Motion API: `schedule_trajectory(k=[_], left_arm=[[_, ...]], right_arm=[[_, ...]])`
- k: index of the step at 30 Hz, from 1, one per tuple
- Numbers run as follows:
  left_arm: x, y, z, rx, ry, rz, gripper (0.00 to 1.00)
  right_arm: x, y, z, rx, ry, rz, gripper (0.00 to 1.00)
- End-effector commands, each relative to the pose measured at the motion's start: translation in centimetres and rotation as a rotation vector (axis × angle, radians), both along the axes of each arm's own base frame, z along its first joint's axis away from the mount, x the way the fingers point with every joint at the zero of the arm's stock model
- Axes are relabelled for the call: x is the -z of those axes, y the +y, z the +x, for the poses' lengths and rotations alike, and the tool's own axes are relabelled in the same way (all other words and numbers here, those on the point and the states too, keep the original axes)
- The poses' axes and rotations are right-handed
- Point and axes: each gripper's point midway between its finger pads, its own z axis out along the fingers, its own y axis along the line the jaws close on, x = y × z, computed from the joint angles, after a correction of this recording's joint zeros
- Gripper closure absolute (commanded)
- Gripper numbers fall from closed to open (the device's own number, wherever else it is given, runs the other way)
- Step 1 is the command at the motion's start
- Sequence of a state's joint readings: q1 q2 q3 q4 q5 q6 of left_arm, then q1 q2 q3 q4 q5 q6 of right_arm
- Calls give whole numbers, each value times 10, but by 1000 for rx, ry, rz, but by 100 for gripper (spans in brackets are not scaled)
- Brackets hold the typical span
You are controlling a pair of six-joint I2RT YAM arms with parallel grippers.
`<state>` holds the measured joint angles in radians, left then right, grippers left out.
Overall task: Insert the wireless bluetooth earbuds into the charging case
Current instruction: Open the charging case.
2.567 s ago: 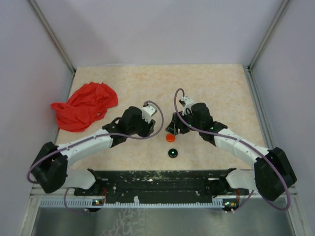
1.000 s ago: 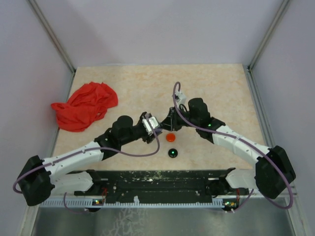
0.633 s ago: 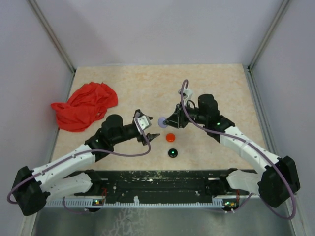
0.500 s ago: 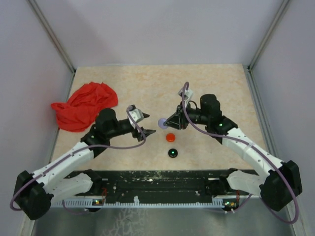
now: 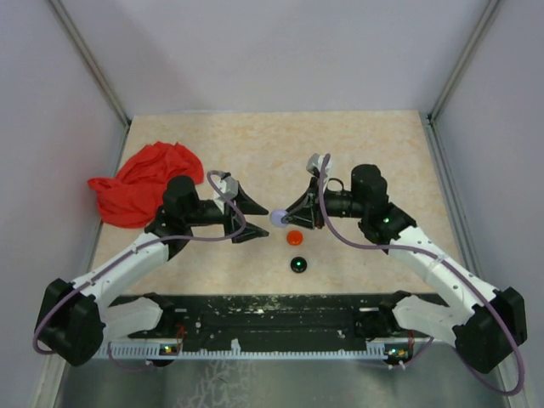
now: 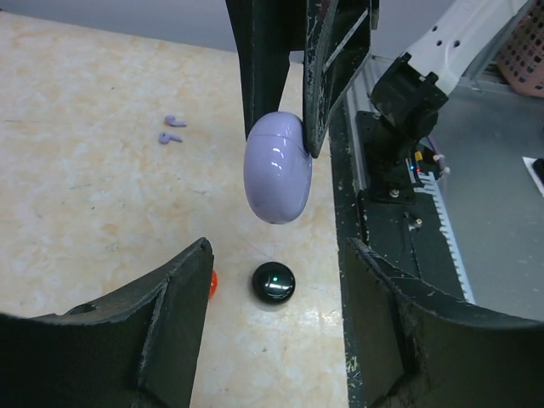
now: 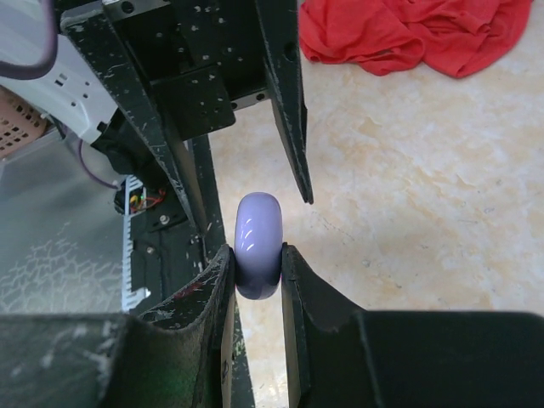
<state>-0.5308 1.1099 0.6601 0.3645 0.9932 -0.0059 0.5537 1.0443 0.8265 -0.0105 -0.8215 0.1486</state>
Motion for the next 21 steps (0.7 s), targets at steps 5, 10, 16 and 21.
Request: schedule_trajectory(k=[5,10,16,21], left_arm=[[-29,-4,-12,100,-6,-78,35],[-24,-5,-14,115,15,-73,40],[-19,-7,-12,121,54,-60,46],[-13,-9,-12,145,86,-44,63]], right_arm=[[-26,18,-9,-74,-162,32,98],[-26,23,-11,-85,-169,33,98],[-28,24,-11,-89,-190,41,98],[-30,25,-12,-83,-206,52,98]])
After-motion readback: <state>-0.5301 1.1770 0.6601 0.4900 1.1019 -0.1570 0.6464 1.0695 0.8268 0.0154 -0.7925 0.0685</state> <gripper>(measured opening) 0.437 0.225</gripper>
